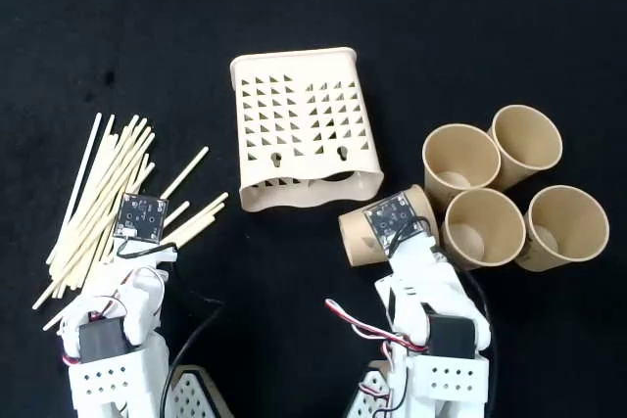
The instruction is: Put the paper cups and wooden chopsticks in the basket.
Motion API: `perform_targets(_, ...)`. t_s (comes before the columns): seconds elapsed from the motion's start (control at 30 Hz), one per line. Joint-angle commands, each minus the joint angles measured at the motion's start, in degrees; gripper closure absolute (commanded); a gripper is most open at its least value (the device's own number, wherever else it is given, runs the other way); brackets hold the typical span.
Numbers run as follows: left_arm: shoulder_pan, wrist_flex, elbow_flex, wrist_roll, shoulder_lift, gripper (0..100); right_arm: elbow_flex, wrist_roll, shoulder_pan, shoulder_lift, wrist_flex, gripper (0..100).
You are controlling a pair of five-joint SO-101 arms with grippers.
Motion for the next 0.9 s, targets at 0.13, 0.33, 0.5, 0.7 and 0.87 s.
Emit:
perform_targets(0.13, 0.57, 0.09, 1.01, -0.18, -0.18, 97, -0.22, 0.09, -0.35, -4.18, 0.00, 94.5)
perform_targets(0.33, 0.57, 0.09, 1.01, -0.18, -0.18, 97, -0.22, -0.26, -0.53, -4.18, 0.00, 94.5)
perform_targets(0.5, 3.12, -0.18, 1.01, -0.44, -0.18, 97, -0.22, 0.09, -1.14, -4.18, 0.00, 94.5)
perform_targets(0.7, 6.20, -3.08, -5.41, -1.93, -0.18, 97, -0.22, 0.09, -1.23, -4.18, -1.14, 94.4)
perform_targets(0.87, 11.03, -9.05, -13.49, -2.11, -0.26, 97, -0.22, 0.09, -1.05, -4.18, -1.76, 94.5)
